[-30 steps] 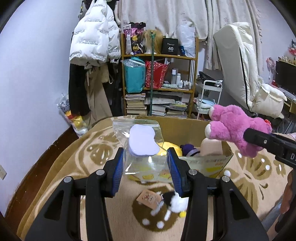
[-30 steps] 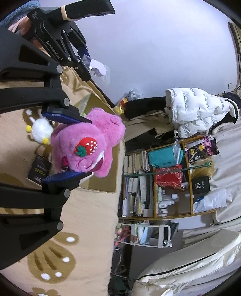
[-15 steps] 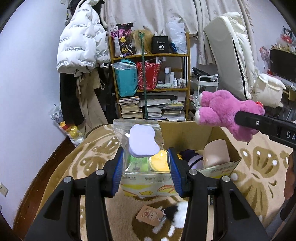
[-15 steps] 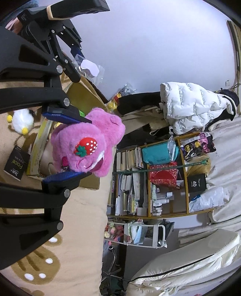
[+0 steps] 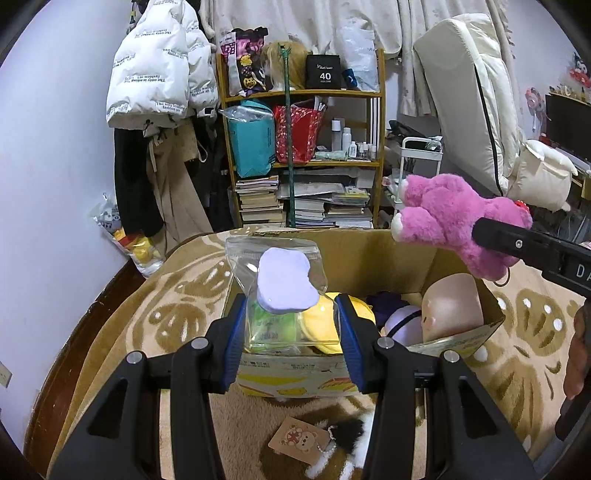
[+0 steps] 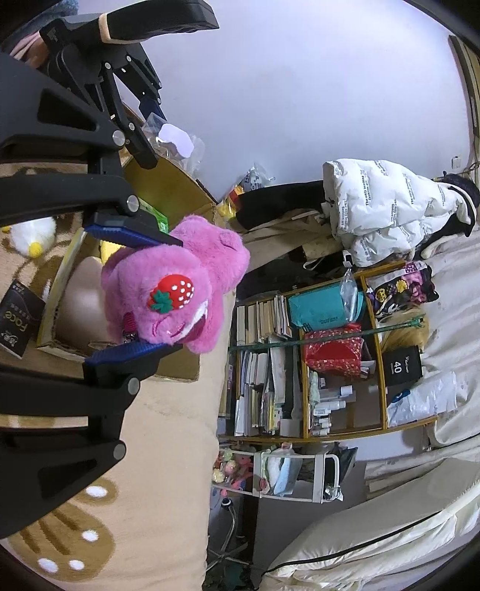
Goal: Organize soft objects
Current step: 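Carry the packet over the box with the left tool while the right tool carries the bear, then release the packet into the box with the left tool while the right tool releases the bear, then move both tools toward the white chick plush and black Face box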
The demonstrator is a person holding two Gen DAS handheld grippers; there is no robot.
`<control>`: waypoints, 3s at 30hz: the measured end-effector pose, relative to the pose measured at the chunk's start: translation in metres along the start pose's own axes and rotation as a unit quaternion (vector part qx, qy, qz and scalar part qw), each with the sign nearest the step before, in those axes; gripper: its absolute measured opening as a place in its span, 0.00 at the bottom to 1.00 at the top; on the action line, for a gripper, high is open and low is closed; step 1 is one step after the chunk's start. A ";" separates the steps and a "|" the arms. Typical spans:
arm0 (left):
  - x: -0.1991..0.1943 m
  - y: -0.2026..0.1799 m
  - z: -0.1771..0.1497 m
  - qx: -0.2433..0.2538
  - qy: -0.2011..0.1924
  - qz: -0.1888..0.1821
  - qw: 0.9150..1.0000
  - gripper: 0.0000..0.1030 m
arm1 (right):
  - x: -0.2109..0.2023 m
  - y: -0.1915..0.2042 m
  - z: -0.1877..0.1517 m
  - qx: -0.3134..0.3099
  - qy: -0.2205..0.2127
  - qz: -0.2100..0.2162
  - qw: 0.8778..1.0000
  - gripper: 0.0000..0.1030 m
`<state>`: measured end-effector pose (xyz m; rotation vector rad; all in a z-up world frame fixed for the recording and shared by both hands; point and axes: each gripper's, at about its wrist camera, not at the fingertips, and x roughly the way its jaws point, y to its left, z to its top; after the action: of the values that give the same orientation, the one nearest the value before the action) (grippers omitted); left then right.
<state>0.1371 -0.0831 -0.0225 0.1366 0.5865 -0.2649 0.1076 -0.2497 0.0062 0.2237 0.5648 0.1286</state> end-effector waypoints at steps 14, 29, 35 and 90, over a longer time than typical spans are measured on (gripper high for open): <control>0.015 -0.001 -0.004 -0.004 0.024 0.004 1.000 0.46 | 0.016 0.000 -0.012 0.003 0.027 0.029 0.999 0.50; 0.005 0.004 -0.007 -0.006 0.025 0.013 1.000 0.65 | 0.007 -0.002 -0.011 0.012 0.022 0.021 0.999 0.70; -0.006 0.005 -0.006 -0.003 0.019 0.016 1.000 0.81 | -0.005 -0.007 -0.012 0.025 0.015 0.007 1.000 0.87; -0.057 -0.008 -0.053 -0.005 0.109 0.014 0.994 0.93 | -0.041 0.015 -0.051 -0.017 0.104 -0.059 0.993 1.00</control>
<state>0.0614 -0.0681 -0.0343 0.1643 0.8030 -0.2217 0.0449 -0.2334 -0.0106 0.1447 0.7808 0.0465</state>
